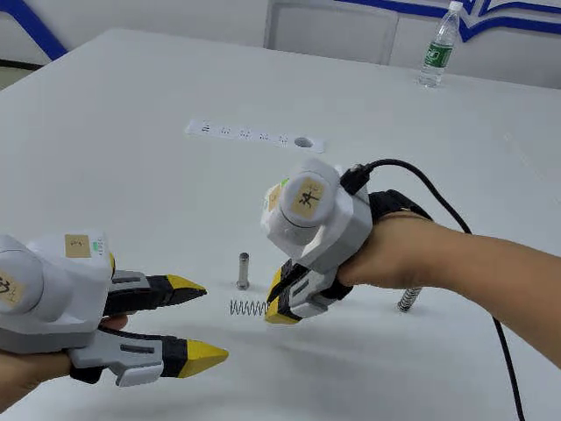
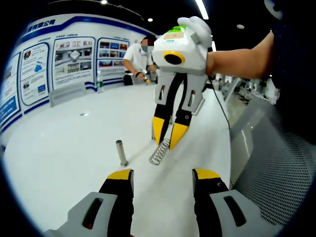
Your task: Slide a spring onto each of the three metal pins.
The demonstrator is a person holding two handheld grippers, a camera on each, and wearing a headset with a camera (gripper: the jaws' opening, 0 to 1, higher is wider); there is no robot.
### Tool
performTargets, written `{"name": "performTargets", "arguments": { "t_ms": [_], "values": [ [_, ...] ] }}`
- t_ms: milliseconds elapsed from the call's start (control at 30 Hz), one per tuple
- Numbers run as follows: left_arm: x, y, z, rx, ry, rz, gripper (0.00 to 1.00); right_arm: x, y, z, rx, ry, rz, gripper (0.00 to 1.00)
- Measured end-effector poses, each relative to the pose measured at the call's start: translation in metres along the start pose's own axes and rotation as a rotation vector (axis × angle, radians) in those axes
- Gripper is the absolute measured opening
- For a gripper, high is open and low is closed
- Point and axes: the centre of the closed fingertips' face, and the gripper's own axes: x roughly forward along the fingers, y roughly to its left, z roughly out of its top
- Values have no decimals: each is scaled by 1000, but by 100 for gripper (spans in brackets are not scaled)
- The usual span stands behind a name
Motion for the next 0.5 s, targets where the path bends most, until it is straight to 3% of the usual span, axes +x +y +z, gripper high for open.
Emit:
{"name": "performTargets", "arguments": {
  "t_ms": [233, 500],
  "values": [
    [5, -14, 13, 38, -26, -50, 39, -15, 16, 3, -65, -6, 12, 11],
    [12, -22, 22, 69, -42, -88, 29, -17, 21, 8, -96, -8, 16, 11]
  ]
}}
